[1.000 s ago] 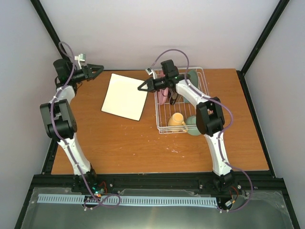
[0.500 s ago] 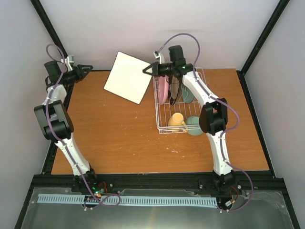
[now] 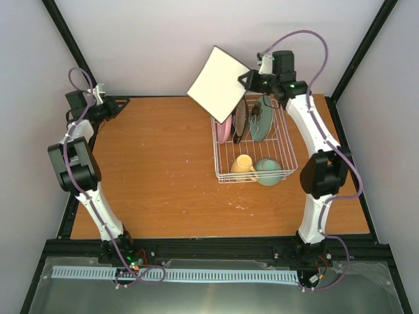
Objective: Load the mixed dishes into the dish rack
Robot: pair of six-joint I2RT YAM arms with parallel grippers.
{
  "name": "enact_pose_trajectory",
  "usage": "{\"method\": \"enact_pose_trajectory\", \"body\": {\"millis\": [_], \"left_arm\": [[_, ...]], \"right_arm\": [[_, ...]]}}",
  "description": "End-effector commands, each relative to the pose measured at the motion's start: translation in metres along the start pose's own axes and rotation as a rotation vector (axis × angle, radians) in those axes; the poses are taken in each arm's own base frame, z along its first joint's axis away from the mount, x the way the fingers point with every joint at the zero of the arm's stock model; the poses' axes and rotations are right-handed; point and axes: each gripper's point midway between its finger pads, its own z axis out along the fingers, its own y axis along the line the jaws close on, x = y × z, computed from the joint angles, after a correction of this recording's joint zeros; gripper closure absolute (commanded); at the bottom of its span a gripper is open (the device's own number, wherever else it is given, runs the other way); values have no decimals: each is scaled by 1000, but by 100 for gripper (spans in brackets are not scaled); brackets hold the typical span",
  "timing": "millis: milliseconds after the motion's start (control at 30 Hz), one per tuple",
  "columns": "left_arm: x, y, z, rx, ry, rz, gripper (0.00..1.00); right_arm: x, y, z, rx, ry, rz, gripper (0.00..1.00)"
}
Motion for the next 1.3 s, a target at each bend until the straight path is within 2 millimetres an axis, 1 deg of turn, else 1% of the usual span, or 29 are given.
{"method": "enact_pose_trajectory", "body": {"millis": [0, 67, 133, 200, 300, 400, 500, 567, 700, 800, 967, 1067, 1167, 1267], "left_arm": [[12, 8, 2, -1, 22, 2, 56], [16, 9, 3, 3, 28, -7, 56], [20, 11, 4, 7, 34, -18, 56], [22, 13, 4, 11, 39, -26, 56], [25, 13, 6, 16, 47, -30, 57], [28, 13, 9, 27, 59, -41, 56], [30, 13, 12, 34, 70, -47, 56], [32, 13, 16, 39, 81, -50, 57], [30, 12, 20, 42, 87, -49, 57], [33, 12, 22, 44, 92, -58, 57], [43, 14, 25, 42, 107, -77, 57], [45, 13, 25, 41, 110, -79, 58], [47, 14, 25, 40, 113, -83, 58], [46, 14, 25, 41, 113, -83, 59]], "right_arm": [[-64, 33, -76, 101, -301, -121, 97], [-65, 26, -96, 179, -369, -109, 97], [-66, 21, -121, 266, -434, -95, 97], [-62, 11, -140, 350, -476, -73, 97], [-55, 2, -167, 438, -554, -55, 97], [-52, -7, -189, 522, -619, -40, 97], [-54, -11, -213, 587, -706, -33, 97], [-57, -22, -233, 650, -765, -17, 97], [-51, -34, -259, 750, -834, 21, 97], [-44, -41, -275, 788, -892, 47, 97], [-42, -54, -294, 810, -943, 96, 97], [-37, -64, -303, 833, -959, 117, 97], [-35, -71, -309, 829, -979, 123, 97], [-37, -77, -309, 827, -978, 118, 97]]}}
